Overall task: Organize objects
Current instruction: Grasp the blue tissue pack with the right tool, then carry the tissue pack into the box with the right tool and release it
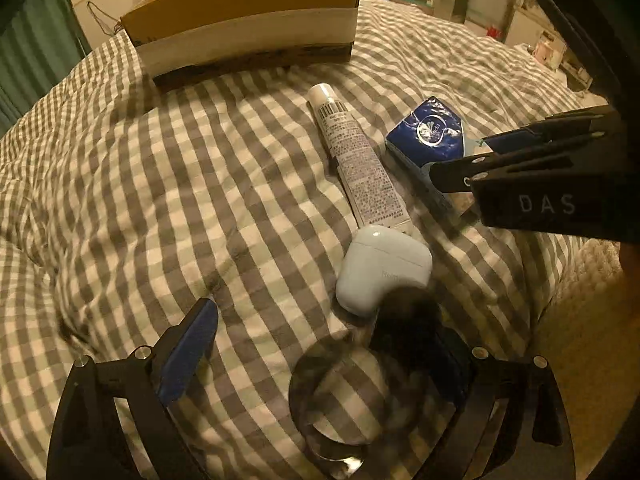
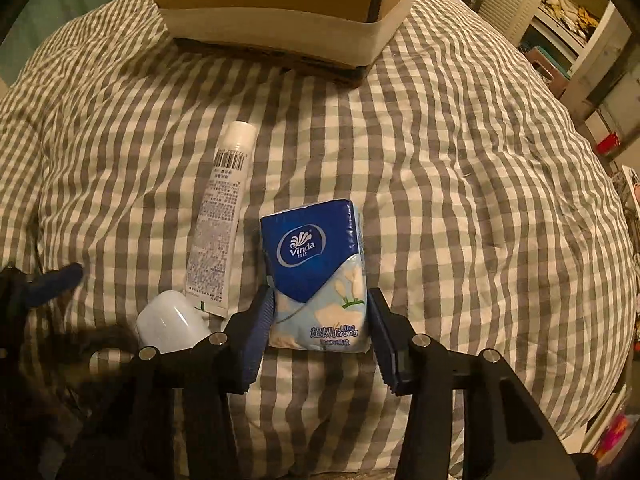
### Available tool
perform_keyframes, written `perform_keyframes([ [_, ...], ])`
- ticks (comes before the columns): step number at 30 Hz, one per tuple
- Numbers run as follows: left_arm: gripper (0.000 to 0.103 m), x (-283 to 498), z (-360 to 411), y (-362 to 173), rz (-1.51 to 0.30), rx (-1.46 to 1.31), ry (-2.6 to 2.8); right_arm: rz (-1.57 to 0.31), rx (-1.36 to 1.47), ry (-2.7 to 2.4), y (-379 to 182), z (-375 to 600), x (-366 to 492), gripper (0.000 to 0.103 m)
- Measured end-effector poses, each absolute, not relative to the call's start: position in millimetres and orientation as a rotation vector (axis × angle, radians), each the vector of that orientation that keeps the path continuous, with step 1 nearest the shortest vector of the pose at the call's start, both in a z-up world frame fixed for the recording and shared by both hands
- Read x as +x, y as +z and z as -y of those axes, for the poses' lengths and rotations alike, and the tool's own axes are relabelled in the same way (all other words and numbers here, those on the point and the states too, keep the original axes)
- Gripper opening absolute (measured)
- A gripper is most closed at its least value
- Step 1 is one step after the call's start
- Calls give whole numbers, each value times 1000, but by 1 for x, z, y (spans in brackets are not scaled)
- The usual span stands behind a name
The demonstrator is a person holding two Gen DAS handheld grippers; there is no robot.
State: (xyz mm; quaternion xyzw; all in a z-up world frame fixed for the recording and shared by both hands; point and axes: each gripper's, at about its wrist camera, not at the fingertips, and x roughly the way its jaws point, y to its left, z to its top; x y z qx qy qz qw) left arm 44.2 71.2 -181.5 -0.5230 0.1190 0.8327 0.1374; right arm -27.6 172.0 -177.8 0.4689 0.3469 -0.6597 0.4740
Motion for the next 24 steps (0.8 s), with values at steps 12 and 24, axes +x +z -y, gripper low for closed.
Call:
perform_keyframes([
  [12,32,49,-75,-167,-295,-1447,2323,-833,1137,-1622,-168,-171,-35,46],
  [24,83,53,-77,-184,-524,-1477,2330,-822,1144,-1621,-169,-173,-32,47],
])
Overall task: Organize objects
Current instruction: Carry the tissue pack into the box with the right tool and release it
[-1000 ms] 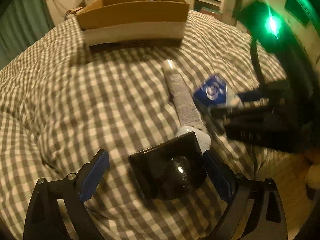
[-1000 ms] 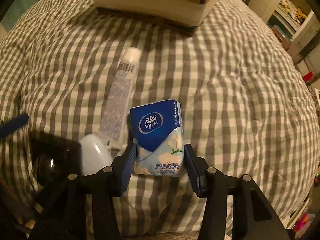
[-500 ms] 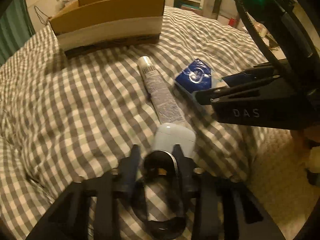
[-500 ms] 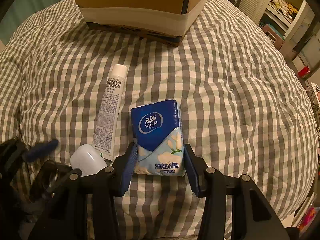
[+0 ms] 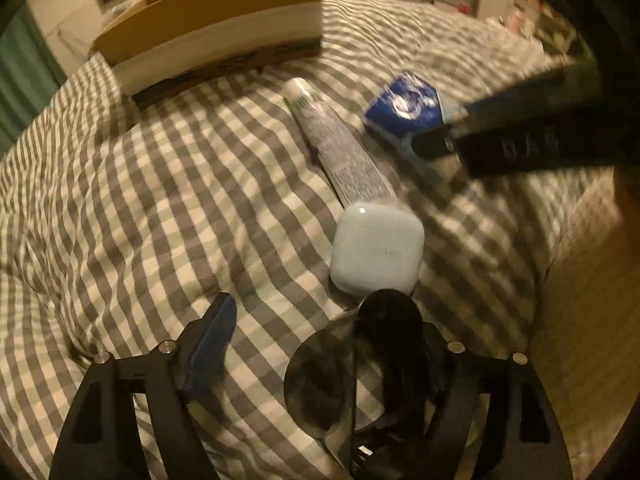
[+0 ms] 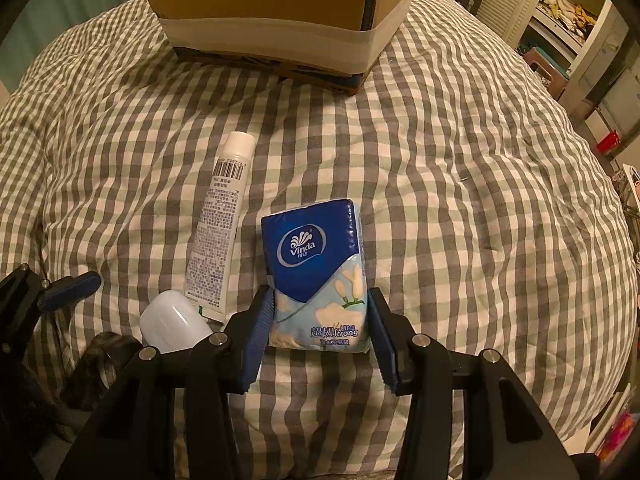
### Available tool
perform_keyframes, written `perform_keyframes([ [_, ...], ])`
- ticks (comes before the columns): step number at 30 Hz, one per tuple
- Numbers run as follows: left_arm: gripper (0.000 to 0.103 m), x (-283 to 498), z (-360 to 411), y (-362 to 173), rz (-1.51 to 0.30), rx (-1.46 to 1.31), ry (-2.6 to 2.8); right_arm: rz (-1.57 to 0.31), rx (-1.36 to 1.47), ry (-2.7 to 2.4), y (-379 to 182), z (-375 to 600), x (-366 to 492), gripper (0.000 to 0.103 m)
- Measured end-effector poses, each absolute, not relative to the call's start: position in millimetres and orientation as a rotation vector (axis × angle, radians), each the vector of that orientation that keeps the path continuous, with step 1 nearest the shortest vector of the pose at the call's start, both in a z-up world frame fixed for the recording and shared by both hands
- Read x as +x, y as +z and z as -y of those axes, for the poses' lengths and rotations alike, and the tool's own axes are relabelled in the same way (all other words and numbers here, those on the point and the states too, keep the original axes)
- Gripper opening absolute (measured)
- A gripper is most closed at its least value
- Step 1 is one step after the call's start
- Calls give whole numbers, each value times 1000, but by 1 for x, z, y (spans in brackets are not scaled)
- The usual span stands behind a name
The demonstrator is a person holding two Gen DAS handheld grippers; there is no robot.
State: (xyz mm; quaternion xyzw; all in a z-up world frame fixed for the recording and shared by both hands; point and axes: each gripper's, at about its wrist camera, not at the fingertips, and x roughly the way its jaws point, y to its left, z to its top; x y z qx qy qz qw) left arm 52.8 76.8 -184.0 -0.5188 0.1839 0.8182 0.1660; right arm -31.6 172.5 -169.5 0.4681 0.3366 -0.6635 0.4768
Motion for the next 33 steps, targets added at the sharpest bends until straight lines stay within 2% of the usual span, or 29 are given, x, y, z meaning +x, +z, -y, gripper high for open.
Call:
perform_keyframes([
  [5,85,47,-79,-191,-535,-1479,2319,-819,1147,-1621,-171,-171,-30,47],
  [7,81,46,-77,-190,-515,-1479,2310,-819,1148,-1621,-171,-171,-30,47],
  [9,63,47,-74,-187,-498,-1468,2313,-817,1149,-1623,-171,-171,-30,47],
  [10,59,47,-73,-185,-490,-1467,2313,-817,1149,-1622,-171,-171,-30,47],
  [12,36,46,-68,-179,-435,-1466,2301,-816,1149,-1624,-171,-171,-30,47],
  [13,35,45,-65,-175,-408,-1465,2298,-815,1150,-1624,-171,-172,-30,47],
  [15,28,44,-63,-170,-394,-1465,2286,-810,1150,-1624,-170,-172,-30,47],
  [26,28,29,-57,-126,-276,-1400,2280,-736,1100,-1633,-140,-177,-26,47],
  [33,28,-10,-50,-88,-216,-1312,2349,-641,973,-1681,-85,-167,-25,47],
])
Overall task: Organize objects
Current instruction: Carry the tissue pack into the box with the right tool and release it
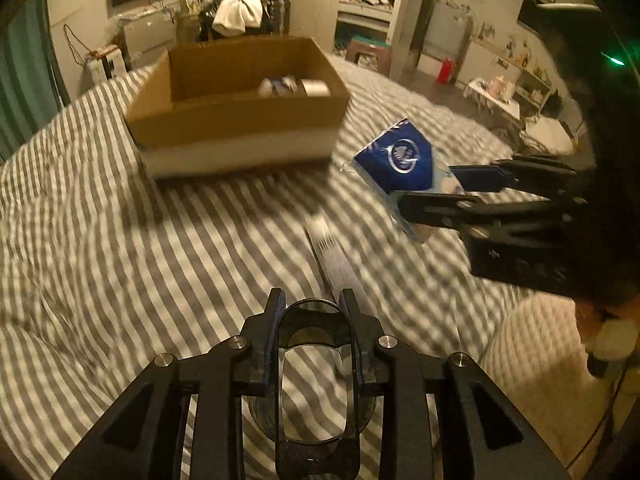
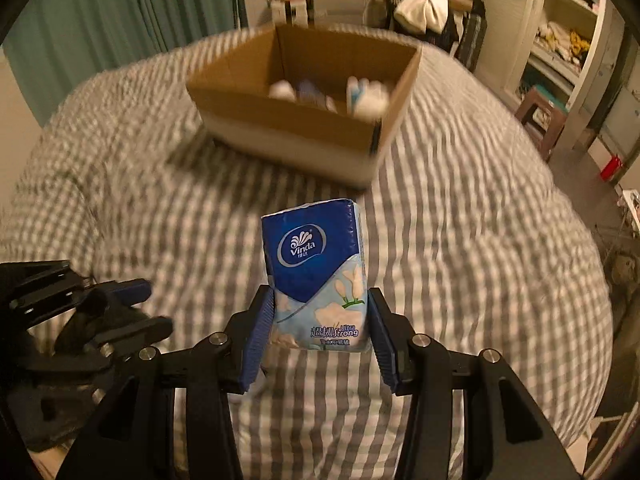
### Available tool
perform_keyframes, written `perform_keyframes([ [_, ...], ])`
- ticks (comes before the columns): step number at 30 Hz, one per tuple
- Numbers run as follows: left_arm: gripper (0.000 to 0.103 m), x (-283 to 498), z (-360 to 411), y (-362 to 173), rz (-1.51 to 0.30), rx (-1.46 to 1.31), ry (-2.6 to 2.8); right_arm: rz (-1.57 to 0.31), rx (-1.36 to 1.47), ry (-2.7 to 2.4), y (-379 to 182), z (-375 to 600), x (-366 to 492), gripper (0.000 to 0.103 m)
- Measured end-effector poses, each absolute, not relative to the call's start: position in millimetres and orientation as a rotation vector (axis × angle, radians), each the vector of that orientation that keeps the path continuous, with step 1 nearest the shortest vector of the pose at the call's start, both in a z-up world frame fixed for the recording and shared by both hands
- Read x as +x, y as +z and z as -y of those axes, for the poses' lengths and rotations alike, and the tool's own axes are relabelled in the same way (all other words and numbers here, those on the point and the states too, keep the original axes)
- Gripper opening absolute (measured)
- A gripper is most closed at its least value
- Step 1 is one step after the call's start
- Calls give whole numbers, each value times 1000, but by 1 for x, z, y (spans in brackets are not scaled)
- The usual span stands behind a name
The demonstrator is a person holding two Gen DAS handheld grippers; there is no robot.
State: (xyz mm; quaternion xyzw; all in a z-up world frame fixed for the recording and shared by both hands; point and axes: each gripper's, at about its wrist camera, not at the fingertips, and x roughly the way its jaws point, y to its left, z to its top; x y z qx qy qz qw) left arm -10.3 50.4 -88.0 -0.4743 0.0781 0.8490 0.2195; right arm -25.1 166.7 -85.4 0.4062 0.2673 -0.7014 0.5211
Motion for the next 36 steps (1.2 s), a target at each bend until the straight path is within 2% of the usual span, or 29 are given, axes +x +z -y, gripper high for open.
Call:
perform_keyframes([
  [7,28,-64,-41,-46,-191,-1238,2448,-546,854,-1727,-36,-145,-28,46],
  [17,28,-145,-30,-7,-261,-1127,2603,-415,810,-1801,8,-84,-70,46],
  [25,28,-199,-26,-19,-229,-1089,2630,-420,903,-1838,0,-2,-112,46],
  [32,28,-224,-22,-54,-236,-1111,2619,-413,993,-1861,-28,34,-129,46],
  [34,30,-226,-21,-60,-218,-1116,2607,-398,1002,-1862,-34,39,-130,48],
  [36,42,-228,-18,-64,-204,-1136,2603,-375,1005,-1859,-39,42,-130,49],
])
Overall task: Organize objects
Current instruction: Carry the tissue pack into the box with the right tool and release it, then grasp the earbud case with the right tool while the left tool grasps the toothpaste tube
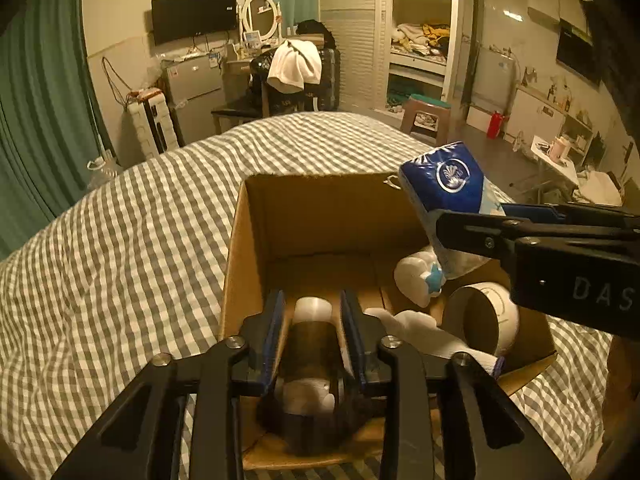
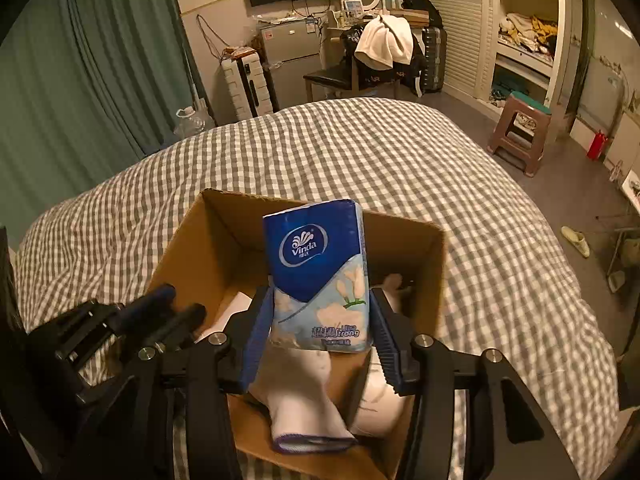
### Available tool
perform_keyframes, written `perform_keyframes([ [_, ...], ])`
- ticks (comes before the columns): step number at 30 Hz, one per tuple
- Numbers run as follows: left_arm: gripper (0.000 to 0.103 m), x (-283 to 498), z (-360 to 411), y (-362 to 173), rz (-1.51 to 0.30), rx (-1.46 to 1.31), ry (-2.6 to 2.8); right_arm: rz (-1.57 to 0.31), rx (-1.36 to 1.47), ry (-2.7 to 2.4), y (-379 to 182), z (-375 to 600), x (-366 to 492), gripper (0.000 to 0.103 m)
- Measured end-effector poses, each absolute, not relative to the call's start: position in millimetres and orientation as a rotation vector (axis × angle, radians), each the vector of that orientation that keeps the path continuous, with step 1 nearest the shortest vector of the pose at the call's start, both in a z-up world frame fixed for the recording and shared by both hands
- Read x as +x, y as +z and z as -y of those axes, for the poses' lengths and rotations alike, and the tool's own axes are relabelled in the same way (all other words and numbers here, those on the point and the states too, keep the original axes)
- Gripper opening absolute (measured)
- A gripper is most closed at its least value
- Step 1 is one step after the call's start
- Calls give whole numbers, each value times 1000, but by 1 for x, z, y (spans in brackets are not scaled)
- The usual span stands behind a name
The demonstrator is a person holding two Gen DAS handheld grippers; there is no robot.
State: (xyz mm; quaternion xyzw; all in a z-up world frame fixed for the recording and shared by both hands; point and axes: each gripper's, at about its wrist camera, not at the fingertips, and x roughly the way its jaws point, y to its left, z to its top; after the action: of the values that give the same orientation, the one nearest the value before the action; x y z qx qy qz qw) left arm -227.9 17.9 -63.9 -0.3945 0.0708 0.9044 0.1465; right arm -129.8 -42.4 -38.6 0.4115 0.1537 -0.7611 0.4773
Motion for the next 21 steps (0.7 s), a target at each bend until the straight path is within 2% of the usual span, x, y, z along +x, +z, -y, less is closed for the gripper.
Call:
perform_keyframes([
  [1,62,-228,-16,-64,-196,-1145,2608,-372,1001,-1857,-39,43,-127,50],
  [2,72,-227,-12,-63,-164,-1141,2589,-369,999,-1856,-39,42,-127,50],
  [3,76,-227,-11,-62,-140,-1139,2576,-360,996,-1853,-38,39,-127,50],
  [4,76,-224,-8,-59,-113,-1138,2562,-336,991,-1848,-35,34,-127,50],
  [6,78,-220,-5,-53,-109,-1138,2565,-313,969,-1865,-25,21,-128,59],
  [8,84,-209,-1,-41,-113,-1101,2606,-325,940,-1889,-16,9,-124,59],
  [12,86,-183,9,-17,-87,-1033,2620,-375,870,-1908,9,-24,-103,62],
  [15,91,-161,20,1,-70,-997,2649,-388,775,-1914,31,-53,-81,63],
  [20,92,-128,38,24,-93,-938,2678,-454,677,-1928,61,-89,-43,65],
  [21,96,-121,40,28,-104,-935,2685,-466,674,-1933,64,-95,-37,67],
])
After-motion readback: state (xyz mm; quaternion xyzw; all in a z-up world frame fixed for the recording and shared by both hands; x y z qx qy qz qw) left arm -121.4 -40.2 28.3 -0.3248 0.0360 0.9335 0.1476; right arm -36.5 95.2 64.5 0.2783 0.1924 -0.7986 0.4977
